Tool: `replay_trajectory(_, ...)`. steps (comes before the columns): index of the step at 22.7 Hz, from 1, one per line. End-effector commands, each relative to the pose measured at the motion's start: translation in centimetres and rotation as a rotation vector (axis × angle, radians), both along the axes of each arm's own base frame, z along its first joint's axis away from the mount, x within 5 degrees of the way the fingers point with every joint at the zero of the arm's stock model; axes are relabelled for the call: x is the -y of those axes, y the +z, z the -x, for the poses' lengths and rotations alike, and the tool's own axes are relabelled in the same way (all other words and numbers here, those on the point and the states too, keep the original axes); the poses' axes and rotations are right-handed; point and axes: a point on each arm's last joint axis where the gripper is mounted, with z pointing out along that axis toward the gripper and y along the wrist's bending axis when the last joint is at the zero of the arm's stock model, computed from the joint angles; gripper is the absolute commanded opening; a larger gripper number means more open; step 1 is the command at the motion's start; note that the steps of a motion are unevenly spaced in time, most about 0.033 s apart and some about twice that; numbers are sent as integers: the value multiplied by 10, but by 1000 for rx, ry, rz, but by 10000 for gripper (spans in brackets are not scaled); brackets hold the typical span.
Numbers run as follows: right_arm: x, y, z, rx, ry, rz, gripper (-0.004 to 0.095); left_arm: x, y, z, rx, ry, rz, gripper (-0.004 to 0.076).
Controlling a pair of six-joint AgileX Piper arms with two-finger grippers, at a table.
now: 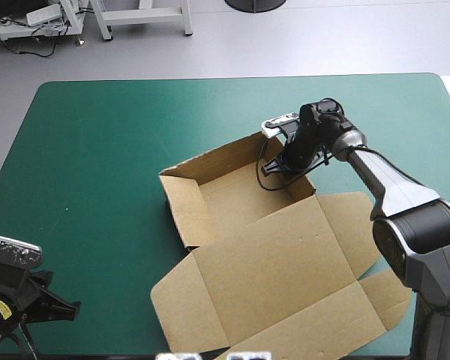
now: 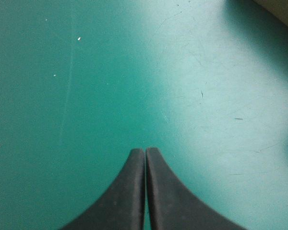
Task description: Fold the box
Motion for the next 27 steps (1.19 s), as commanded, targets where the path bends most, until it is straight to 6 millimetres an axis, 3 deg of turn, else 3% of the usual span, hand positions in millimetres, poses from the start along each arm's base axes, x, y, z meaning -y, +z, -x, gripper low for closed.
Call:
replay_trajectory(1, 28, 56, -8, 150, -8, -8, -25, 1, 7, -2, 35, -6, 7, -6)
replay_trajectory(4, 68, 78, -17, 178, -61, 50, -25, 1, 5, -2, 29, -6, 6, -6)
replay_trajectory(5, 102, 89, -22, 212, -139, 93, -25, 1, 4, -2, 22, -6, 5, -6)
replay_trajectory(6, 116, 93, -23, 223, -169, 96, -25, 1, 2, -3, 15, -5, 3, -6)
replay_trajectory(7, 151, 100, -26, 239, -237, 79, -25, 1, -2, -2, -5, -4, 0, -6)
replay_trajectory(8, 164, 100, -26, 237, -261, 64, -25, 1, -3, -2, -15, -4, -2, -6)
replay_trajectory(9, 199, 99, -25, 234, -327, 53, -25, 1, -4, -2, -21, -4, -3, -6)
replay_trajectory(12, 250, 96, -19, 225, -432, 65, -25, 1, -4, -2, -15, -7, 4, -6)
replay_trajectory(13, 279, 95, -12, 221, -502, 69, -25, 2, -3, -3, -8, -9, 7, -6)
replay_trajectory(15, 304, 92, -6, 218, -550, 45, -25, 2, -3, -3, -4, -9, 7, -6)
replay_trajectory(17, 318, 84, -5, 204, -547, 30, -25, 2, -2, -4, 14, -8, 16, -6)
replay_trajectory(22, 322, 58, -17, 147, -526, 33, -25, 3, -2, -5, 17, -8, 22, -6)
replay_trajectory(27, 323, 51, -19, 136, -494, 42, -12, 3, -2, -5, 17, -9, 26, -6)
